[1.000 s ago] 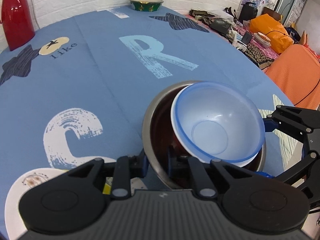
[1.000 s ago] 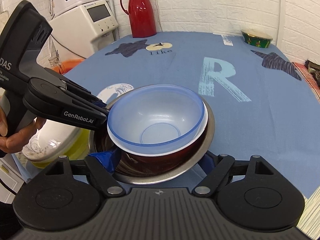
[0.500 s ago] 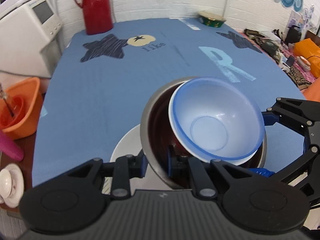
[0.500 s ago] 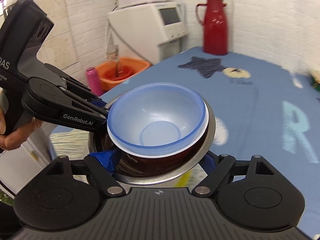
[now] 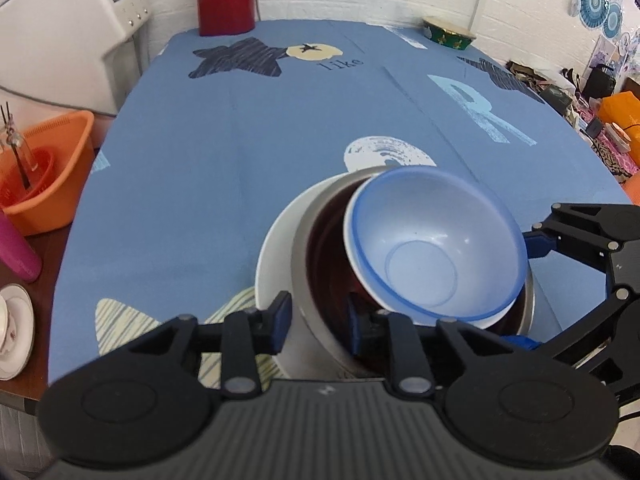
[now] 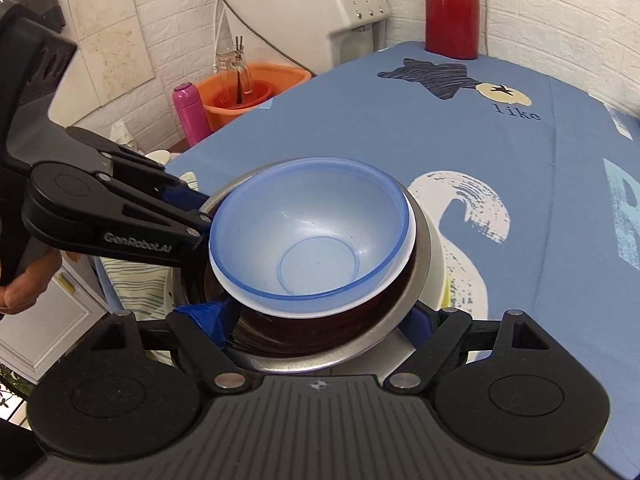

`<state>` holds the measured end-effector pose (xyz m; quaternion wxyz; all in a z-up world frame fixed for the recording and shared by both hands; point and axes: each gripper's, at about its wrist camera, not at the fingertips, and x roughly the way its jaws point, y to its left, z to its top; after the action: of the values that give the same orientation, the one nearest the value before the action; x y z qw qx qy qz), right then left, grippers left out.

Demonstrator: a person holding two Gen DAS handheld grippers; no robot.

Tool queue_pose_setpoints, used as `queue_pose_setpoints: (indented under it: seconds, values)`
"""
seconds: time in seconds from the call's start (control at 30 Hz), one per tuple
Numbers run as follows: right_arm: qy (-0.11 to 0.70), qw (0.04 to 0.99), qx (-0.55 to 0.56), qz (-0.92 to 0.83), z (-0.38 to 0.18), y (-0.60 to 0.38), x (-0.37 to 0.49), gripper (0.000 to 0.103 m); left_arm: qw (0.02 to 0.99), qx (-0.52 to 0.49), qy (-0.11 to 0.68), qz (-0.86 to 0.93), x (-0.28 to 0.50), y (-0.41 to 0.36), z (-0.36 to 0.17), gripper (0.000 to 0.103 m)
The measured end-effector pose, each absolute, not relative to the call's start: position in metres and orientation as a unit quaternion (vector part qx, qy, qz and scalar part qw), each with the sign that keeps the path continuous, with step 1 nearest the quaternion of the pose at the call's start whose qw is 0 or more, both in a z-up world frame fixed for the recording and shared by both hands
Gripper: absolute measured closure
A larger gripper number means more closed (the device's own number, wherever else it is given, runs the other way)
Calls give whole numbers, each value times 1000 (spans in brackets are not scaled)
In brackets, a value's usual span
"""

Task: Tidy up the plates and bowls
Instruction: 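Hold the stack rim with both grippers and set it down on the table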

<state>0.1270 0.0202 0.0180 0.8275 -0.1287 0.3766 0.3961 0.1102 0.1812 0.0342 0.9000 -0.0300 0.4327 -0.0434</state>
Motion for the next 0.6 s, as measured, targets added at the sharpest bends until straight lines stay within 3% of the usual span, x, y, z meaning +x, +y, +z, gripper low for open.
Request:
queue_pose_setpoints:
  seconds: [0.07, 0.13, 0.6]
  values:
    - [378, 827, -125, 397, 21, 16, 125, 33, 905, -34, 421, -45, 106, 185, 40, 64]
    - [383, 824, -116, 401, 23, 12, 124, 33, 910, -32, 412, -30, 101, 188, 46, 43]
    - [378, 832, -87, 396, 20, 11, 123, 31, 920, -62, 388, 3, 96, 200, 65, 43]
